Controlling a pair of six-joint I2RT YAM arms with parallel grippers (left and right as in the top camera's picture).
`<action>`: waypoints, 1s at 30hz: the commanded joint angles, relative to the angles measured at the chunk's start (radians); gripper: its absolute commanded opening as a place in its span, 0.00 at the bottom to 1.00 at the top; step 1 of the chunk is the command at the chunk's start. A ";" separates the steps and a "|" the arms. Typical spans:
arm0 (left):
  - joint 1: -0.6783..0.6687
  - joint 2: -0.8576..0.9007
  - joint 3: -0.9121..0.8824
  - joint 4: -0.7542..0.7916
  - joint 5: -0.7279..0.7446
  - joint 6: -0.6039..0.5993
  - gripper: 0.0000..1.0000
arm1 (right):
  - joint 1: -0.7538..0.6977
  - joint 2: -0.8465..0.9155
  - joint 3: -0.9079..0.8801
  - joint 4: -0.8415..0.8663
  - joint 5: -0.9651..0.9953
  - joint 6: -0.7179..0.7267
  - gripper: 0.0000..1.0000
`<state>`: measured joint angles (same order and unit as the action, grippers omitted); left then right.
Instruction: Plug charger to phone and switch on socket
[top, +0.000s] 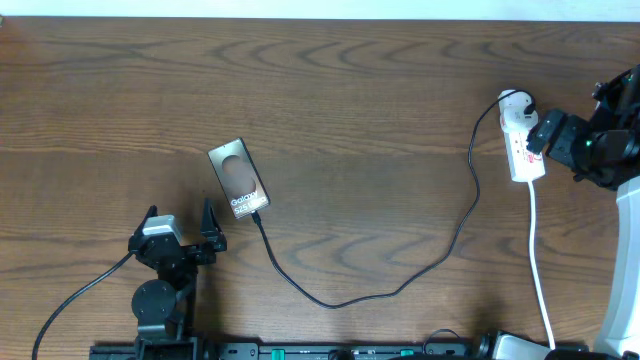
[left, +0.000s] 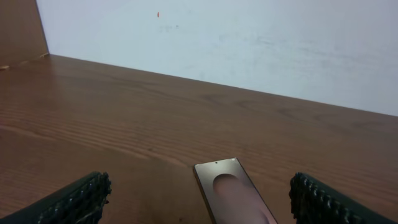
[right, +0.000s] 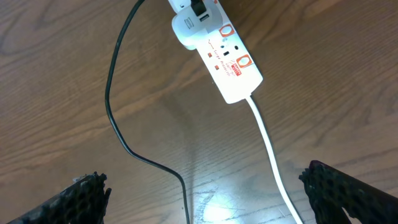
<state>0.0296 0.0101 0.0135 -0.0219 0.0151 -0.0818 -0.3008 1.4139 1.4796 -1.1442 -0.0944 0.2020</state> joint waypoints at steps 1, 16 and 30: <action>-0.005 -0.009 -0.010 -0.053 -0.045 0.020 0.94 | 0.001 -0.006 -0.001 -0.001 -0.002 0.010 0.99; -0.005 0.022 -0.010 -0.052 -0.027 0.018 0.94 | 0.001 -0.006 -0.001 -0.001 -0.002 0.010 0.99; -0.005 0.027 -0.010 -0.052 -0.027 0.018 0.94 | 0.001 -0.006 -0.001 -0.001 -0.002 0.010 0.99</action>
<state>0.0296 0.0338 0.0135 -0.0223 0.0162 -0.0769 -0.3008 1.4139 1.4796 -1.1442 -0.0944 0.2020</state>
